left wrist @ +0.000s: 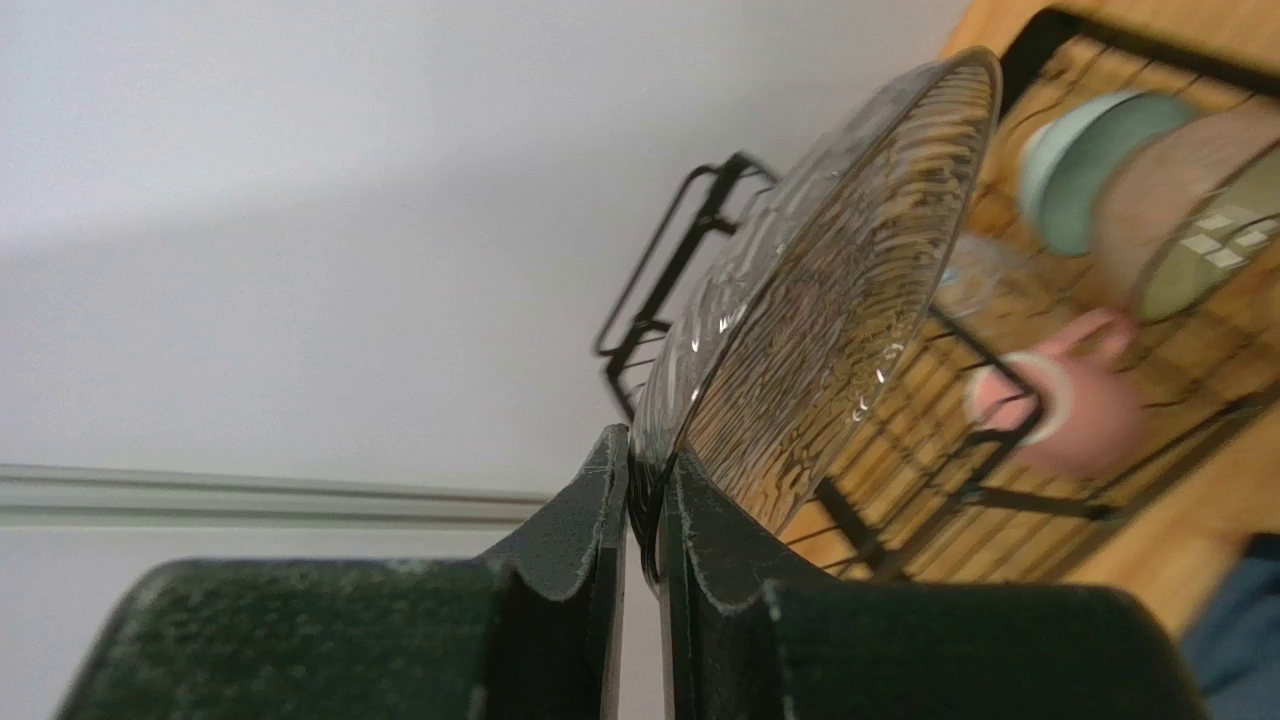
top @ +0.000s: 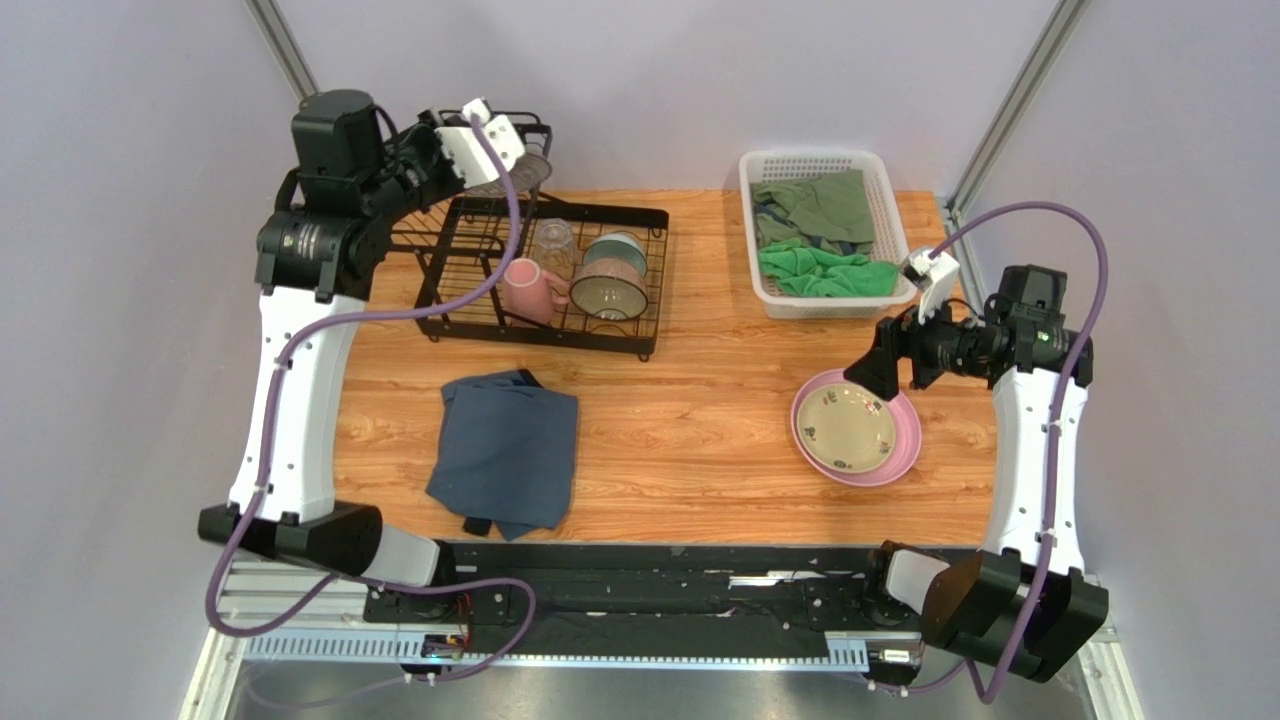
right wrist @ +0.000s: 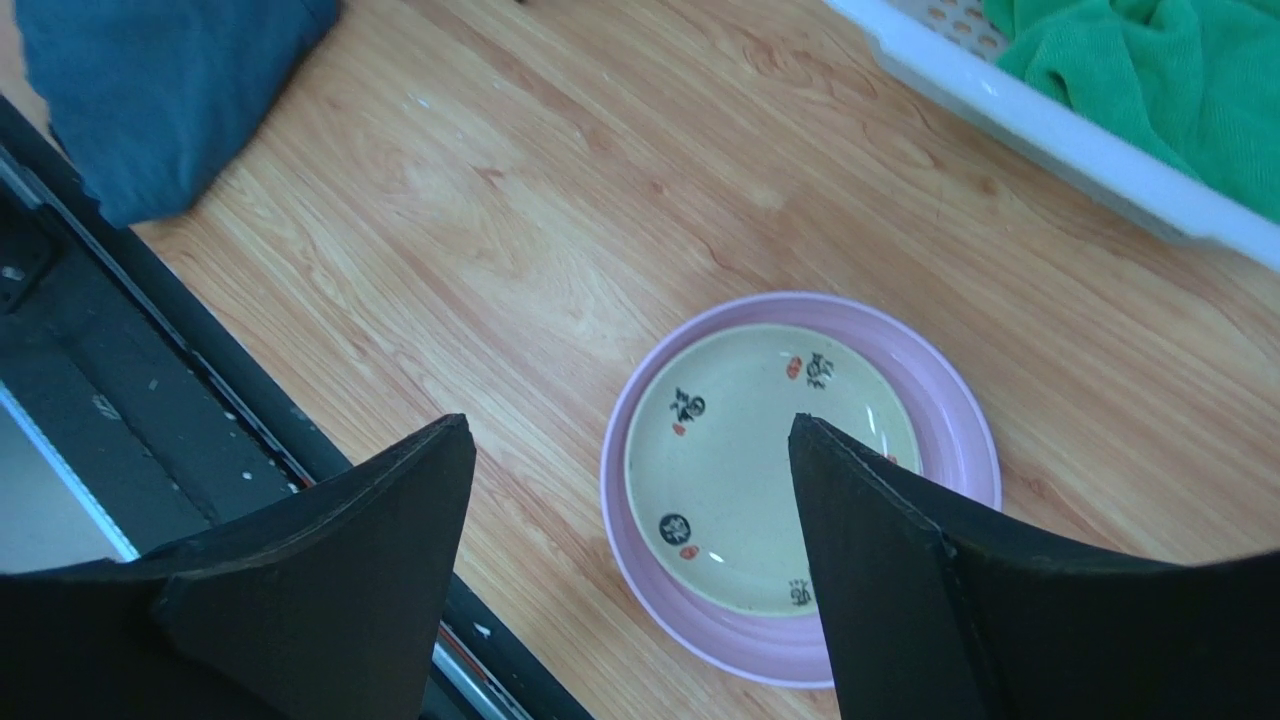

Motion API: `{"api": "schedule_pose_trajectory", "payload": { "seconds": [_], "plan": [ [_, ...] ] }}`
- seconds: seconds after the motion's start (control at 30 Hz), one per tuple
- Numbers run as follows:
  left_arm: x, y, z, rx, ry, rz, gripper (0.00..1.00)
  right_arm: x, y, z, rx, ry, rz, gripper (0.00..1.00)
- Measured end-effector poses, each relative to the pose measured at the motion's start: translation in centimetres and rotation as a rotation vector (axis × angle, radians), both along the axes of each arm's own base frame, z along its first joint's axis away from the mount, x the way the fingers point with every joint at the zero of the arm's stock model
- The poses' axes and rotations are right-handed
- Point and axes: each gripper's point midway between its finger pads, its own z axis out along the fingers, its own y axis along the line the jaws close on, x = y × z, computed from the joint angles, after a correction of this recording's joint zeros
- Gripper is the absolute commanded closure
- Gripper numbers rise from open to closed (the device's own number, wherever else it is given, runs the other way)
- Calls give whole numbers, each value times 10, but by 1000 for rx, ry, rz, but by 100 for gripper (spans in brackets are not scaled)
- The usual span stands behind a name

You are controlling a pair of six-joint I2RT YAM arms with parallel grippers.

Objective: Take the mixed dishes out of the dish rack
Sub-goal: Pick up the plate from the dish rack.

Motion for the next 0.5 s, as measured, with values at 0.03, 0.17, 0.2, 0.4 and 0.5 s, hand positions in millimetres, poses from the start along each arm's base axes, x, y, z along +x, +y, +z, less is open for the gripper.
{"api": "schedule_pose_trajectory", "payload": {
  "seconds": [0.03,0.17,0.2,0.4,0.5],
  "plan": [
    [-9,-7,-3,-59,20,-22,100,1,4,6,18,-6,0,22],
    [-38,-27,-27,-306,152,-54,100,3,33,29,80,-50,45,23],
    [-43,-32,-33,-366,188,-54,100,2,44,35,91,-63,68,24],
    [-53,-64,-77,-638,456,-71,100,1,108,75,168,-190,185,30],
    [-55,-78,-98,-732,593,-74,100,4,136,87,202,-212,219,29]
  ]
}}
